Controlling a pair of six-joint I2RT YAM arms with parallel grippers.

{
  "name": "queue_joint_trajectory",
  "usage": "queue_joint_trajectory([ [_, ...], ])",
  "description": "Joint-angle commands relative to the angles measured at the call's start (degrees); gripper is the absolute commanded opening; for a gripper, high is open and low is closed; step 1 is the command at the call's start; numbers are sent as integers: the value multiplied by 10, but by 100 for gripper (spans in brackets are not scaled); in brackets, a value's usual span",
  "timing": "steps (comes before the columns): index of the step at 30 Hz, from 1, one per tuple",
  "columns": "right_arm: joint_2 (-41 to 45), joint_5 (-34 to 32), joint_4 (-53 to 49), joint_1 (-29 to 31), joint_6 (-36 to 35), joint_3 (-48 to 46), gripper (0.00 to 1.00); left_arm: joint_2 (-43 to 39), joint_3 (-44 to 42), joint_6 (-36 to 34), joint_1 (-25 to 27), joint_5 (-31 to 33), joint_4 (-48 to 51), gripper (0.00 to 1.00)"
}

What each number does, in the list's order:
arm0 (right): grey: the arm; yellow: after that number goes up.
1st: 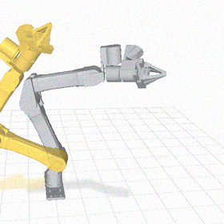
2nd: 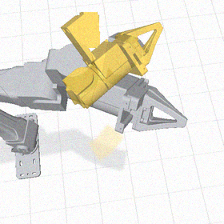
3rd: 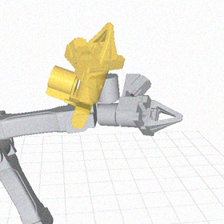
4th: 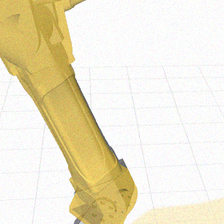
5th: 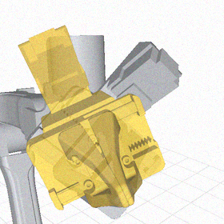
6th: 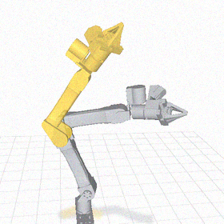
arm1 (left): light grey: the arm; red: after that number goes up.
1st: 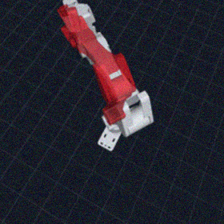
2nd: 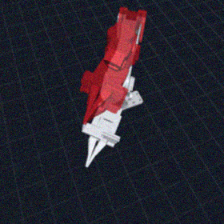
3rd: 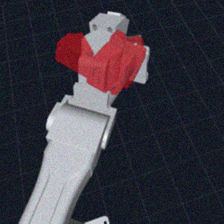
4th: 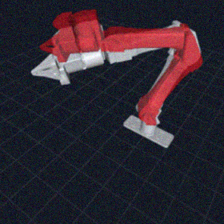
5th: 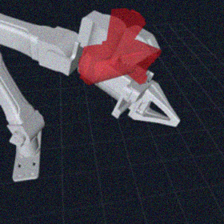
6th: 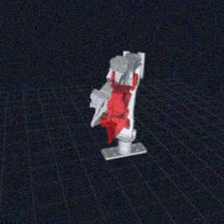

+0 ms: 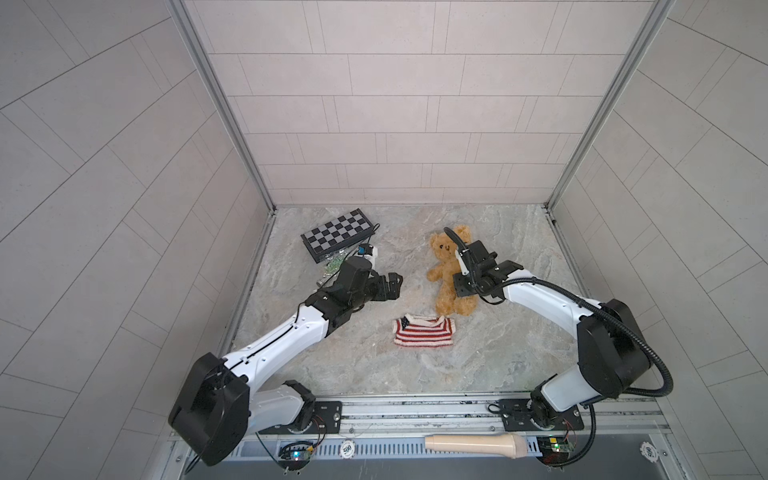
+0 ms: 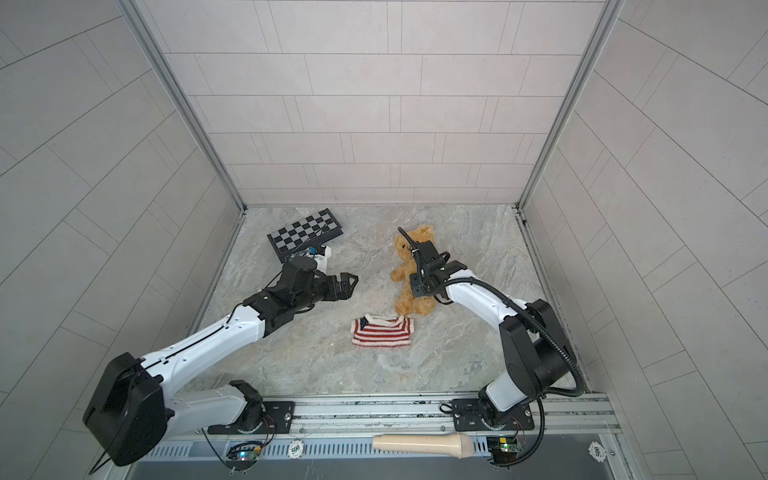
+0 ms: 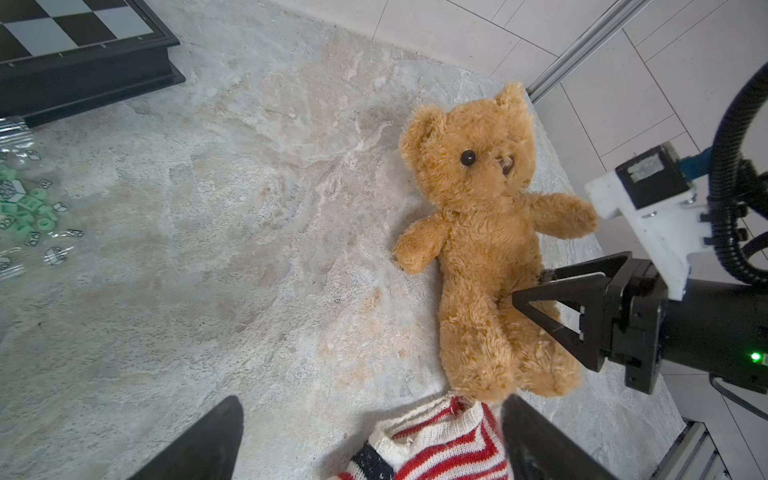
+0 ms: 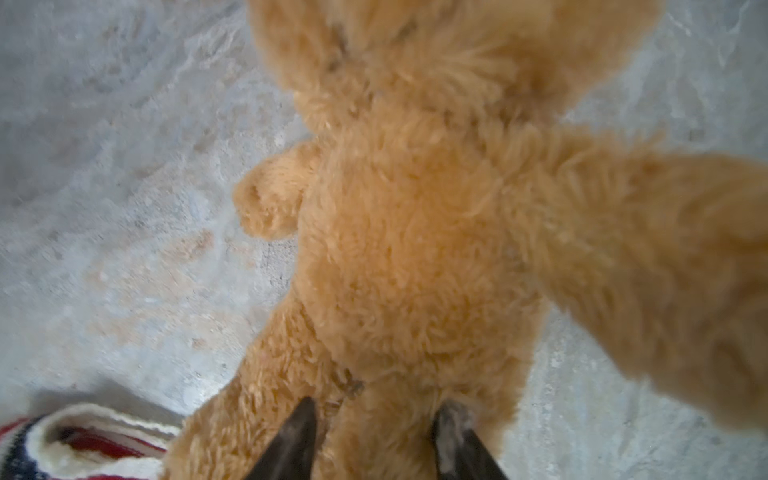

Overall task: Dress the teddy bear
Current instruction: 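Reach the right gripper to the teddy bear while the left gripper moves toward it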

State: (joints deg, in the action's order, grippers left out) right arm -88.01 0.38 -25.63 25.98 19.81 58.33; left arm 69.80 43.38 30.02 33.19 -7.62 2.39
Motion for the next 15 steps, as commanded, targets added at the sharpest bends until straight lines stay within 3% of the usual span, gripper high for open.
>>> queue_joint_trajectory([
  [1, 17, -13, -20, 2, 11, -10, 36, -7, 16, -13, 2, 4, -9, 100],
  [9, 27, -17, -22, 1, 25, -13, 16, -31, -8, -13, -5, 8, -11, 100],
  [15, 31, -6, -22, 2, 37, -14, 9, -59, -30, -12, -31, -6, -14, 100],
])
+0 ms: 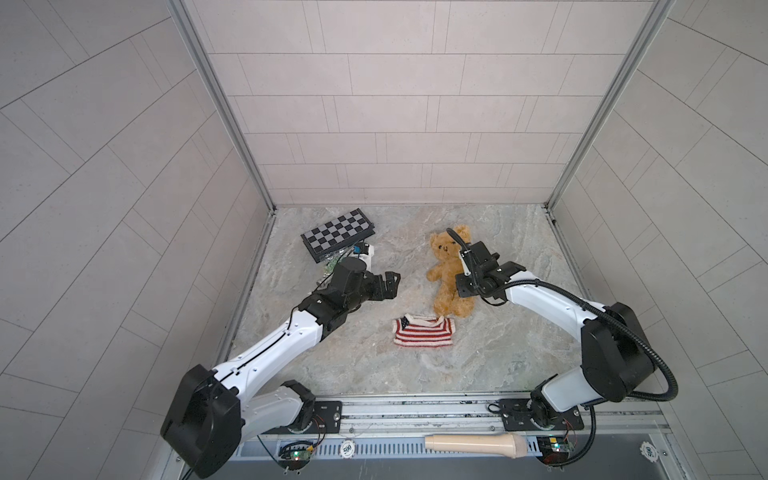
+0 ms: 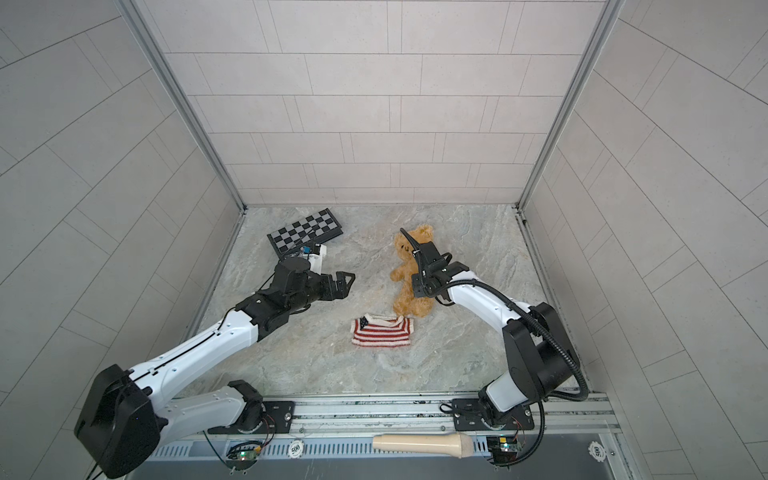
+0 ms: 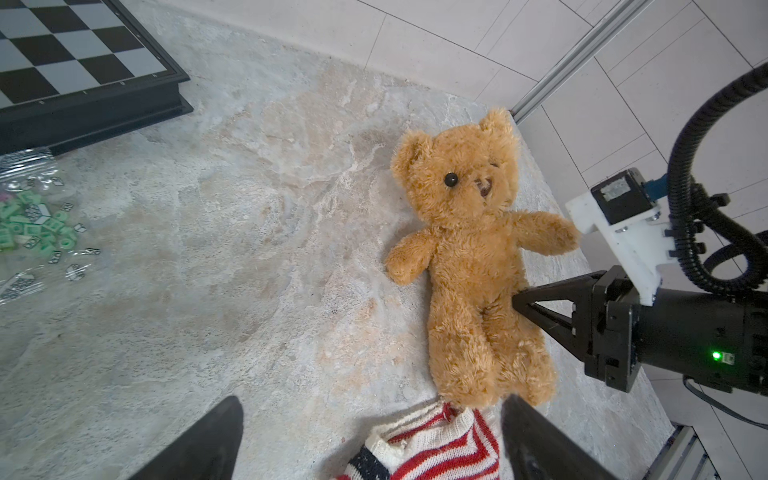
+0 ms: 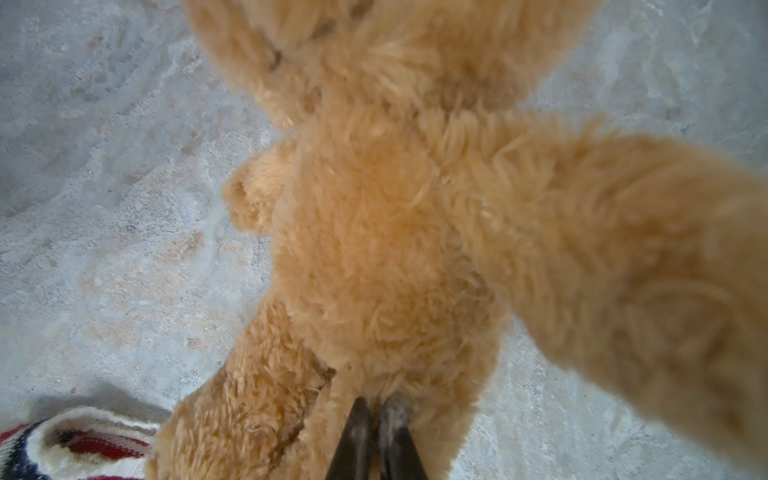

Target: Dress the teddy bear

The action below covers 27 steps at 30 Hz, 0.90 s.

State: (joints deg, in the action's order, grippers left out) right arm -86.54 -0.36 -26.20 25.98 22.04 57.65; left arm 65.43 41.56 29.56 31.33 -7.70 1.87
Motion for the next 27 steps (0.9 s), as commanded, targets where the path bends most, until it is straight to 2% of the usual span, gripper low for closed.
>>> queue_joint_trajectory([
  [1, 16, 3, -15, 2, 16, -7, 9, -19, -15, -8, -17, -8, -10, 100],
  [4, 16, 3, -5, 3, 26, -18, 15, -29, -22, -8, -22, -18, -12, 100],
  [8, 15, -3, 12, 1, 42, -35, 36, -36, -28, -10, -22, -25, -8, 100],
  [10, 14, -12, 18, 1, 51, -43, 51, -40, -32, -10, -22, -26, -8, 100],
  [13, 5, -20, 21, -3, 55, -50, 65, -47, -38, -8, -22, -27, -12, 100],
  [21, -4, -53, 40, -30, 74, -86, 75, -50, -42, -8, -22, -31, -17, 100],
  [27, -11, -39, 57, -46, 84, -103, 75, -52, -43, -7, -22, -34, -19, 100],
])
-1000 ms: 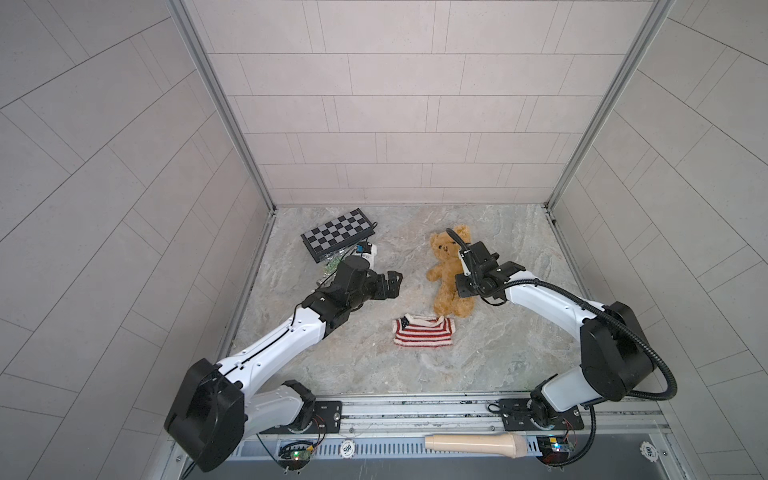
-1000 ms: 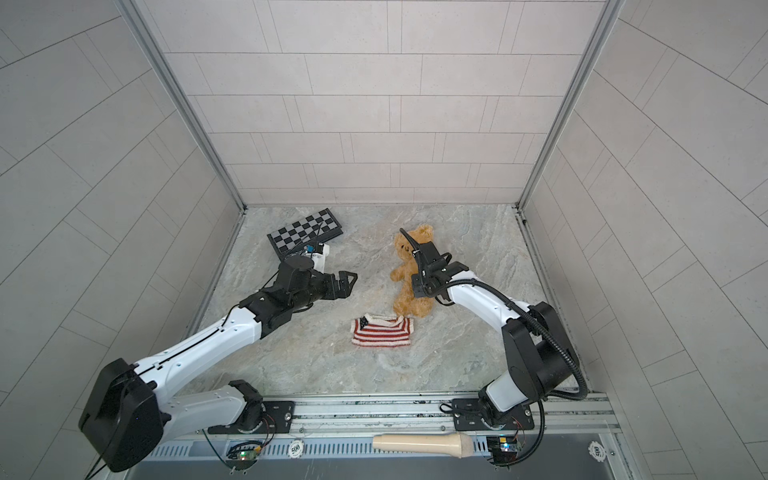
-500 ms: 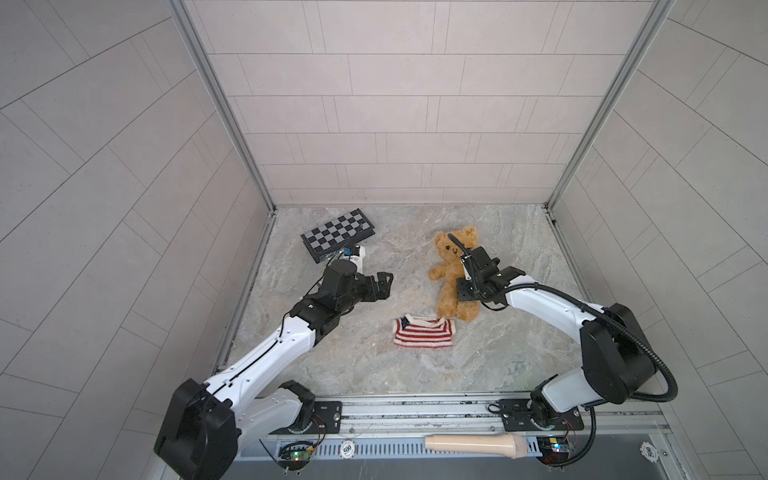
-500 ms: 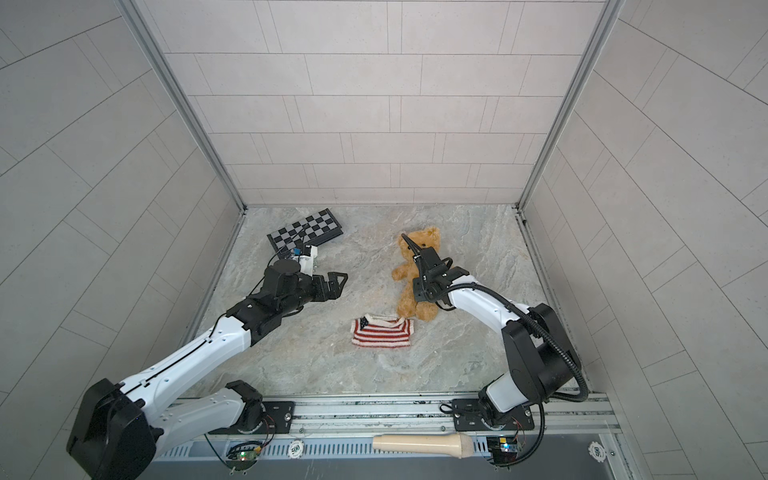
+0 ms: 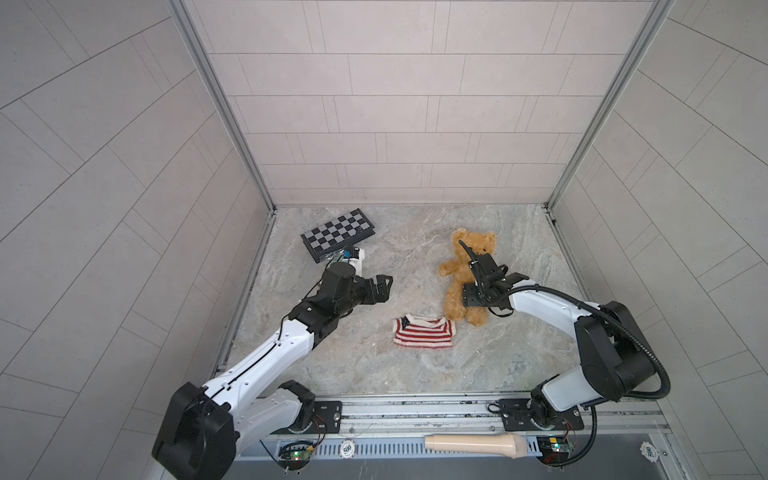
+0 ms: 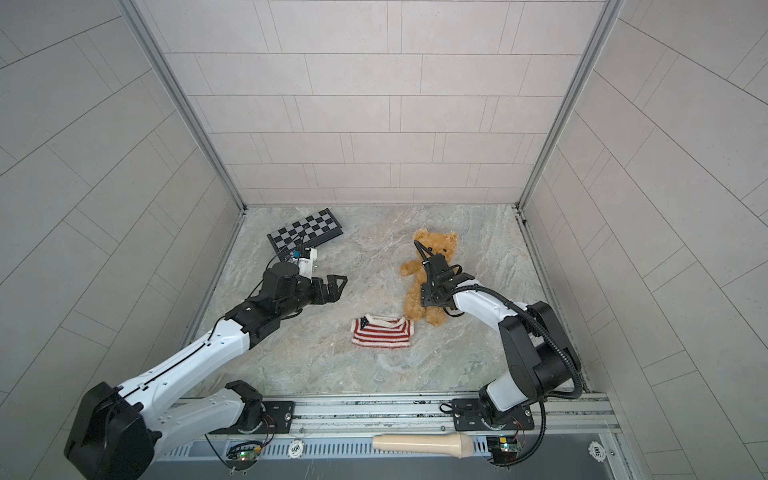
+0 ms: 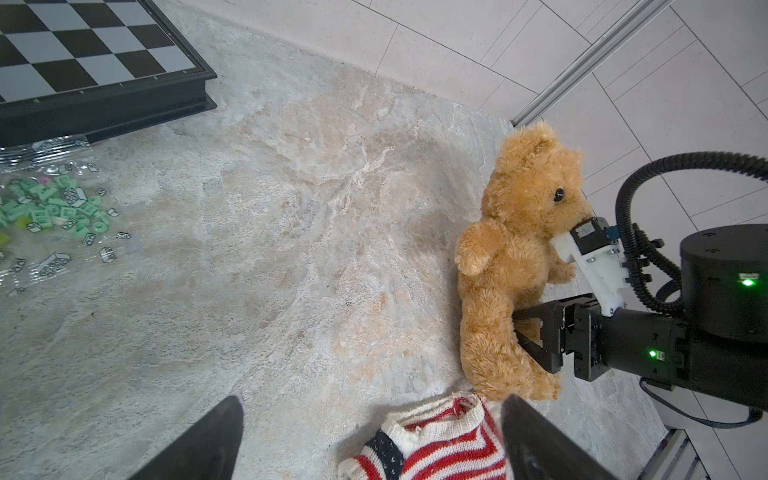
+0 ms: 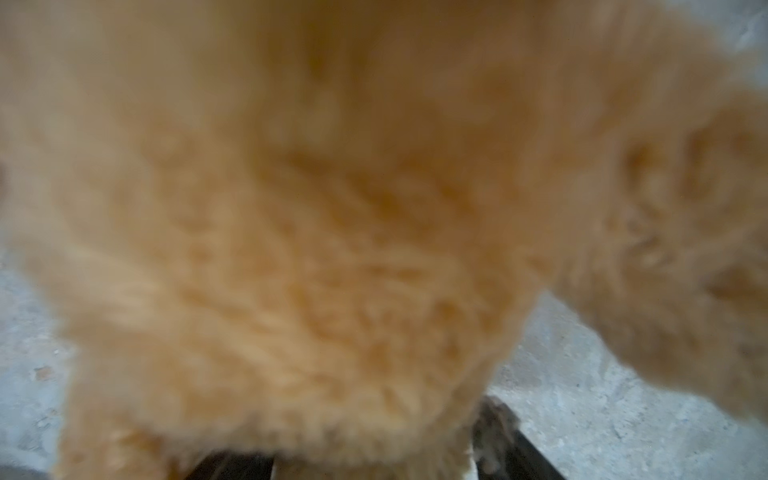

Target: Dress the teddy bear

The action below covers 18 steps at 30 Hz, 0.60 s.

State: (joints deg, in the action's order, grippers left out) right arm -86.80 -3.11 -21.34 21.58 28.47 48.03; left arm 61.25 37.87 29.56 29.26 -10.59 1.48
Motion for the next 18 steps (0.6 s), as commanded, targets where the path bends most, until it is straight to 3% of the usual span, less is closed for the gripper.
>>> queue_joint_trajectory([
  [1, -13, -10, 11, -3, 21, -8, 75, -9, -6, -6, -1, -6, -16, 100],
  [3, -21, -10, 16, -3, 22, -9, 74, -8, -6, -5, -1, -8, -18, 100],
  [6, -28, -8, 23, -6, 25, -12, 48, -11, -6, -4, -1, -11, -18, 100],
  [8, -27, -8, 28, -7, 26, -17, 37, -16, -7, -6, -1, -8, -15, 100],
  [15, 24, 46, 44, -1, 28, -14, 17, -24, -6, -8, -1, -9, -8, 100],
  [18, 61, 62, 35, 24, 32, 9, 10, -34, 2, -12, -29, -20, 5, 100],
])
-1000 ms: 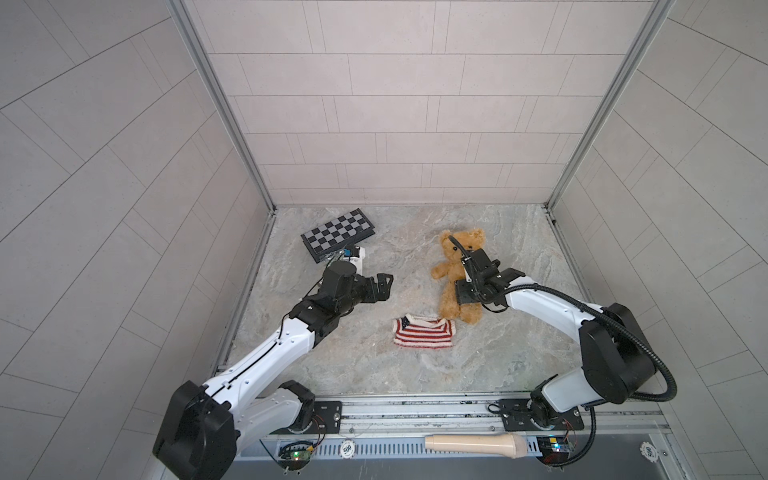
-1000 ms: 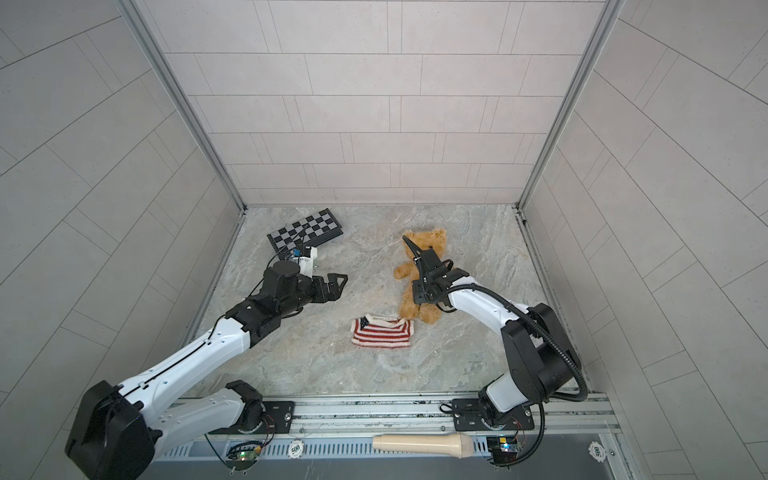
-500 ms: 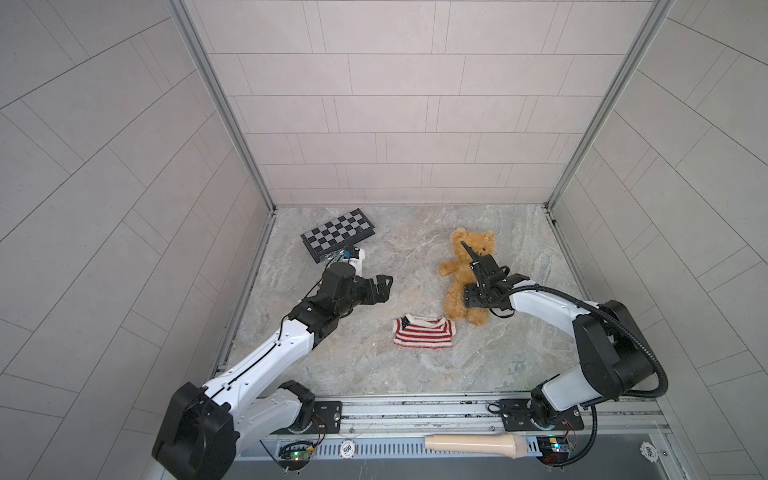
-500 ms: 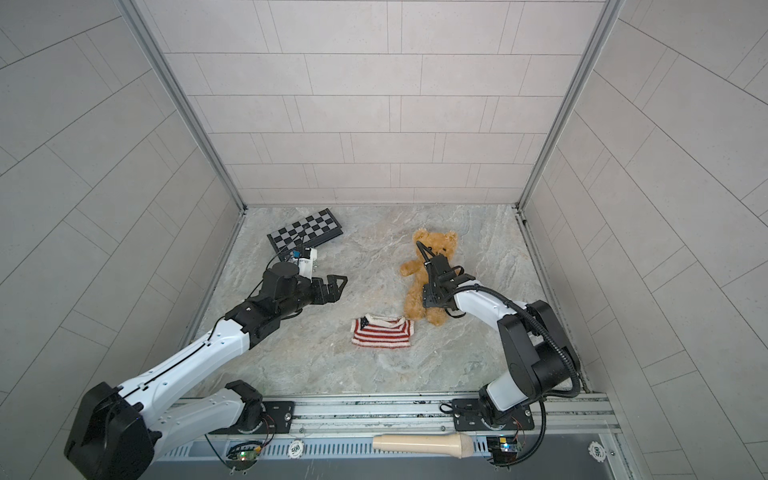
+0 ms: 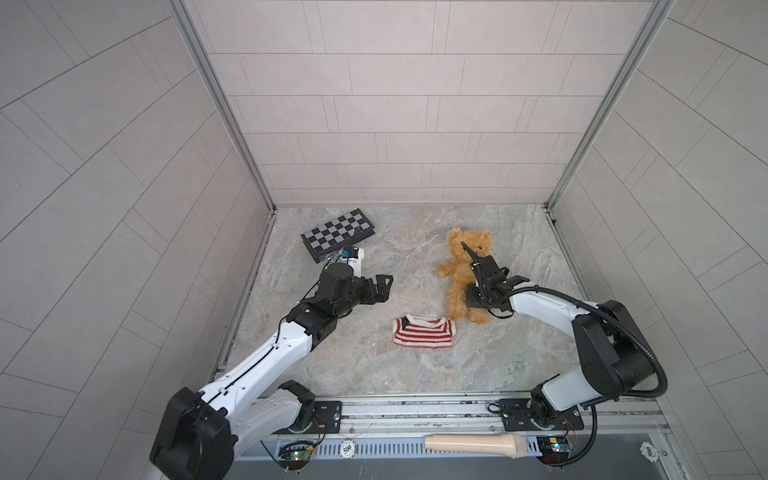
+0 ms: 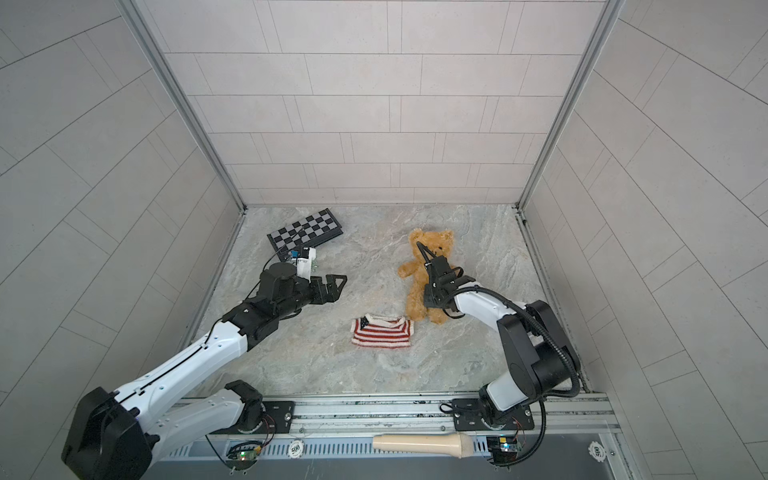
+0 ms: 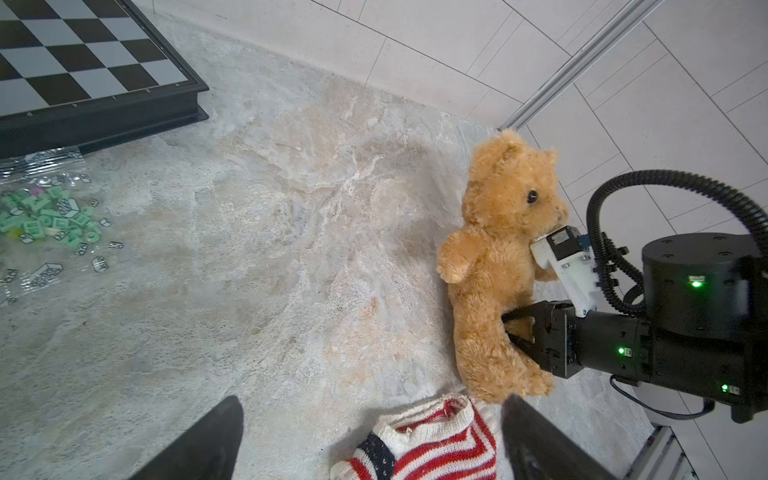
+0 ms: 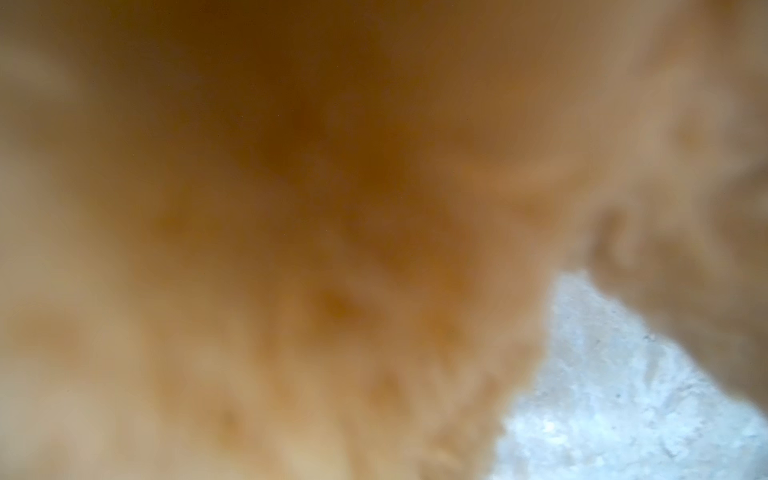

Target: Dress the teddy bear

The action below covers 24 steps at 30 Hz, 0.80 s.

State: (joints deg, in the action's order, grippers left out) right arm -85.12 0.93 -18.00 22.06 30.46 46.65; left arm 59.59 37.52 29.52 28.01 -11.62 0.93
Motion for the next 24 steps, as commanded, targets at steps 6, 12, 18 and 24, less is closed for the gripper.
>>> queue_joint_trajectory([
  [6, 104, 28, 23, 82, 61, 41, 1, -46, 5, 1, -92, -79, 17, 100],
  [12, 106, 29, 80, 173, 137, 35, 0, -76, 13, 0, -165, -106, 52, 100],
  [18, 40, 38, 174, 275, 219, 27, 0, -100, 30, -4, -185, -100, 80, 100],
  [24, -63, 77, 245, 340, 263, 61, 0, -100, 32, -9, -186, -89, 93, 100],
])
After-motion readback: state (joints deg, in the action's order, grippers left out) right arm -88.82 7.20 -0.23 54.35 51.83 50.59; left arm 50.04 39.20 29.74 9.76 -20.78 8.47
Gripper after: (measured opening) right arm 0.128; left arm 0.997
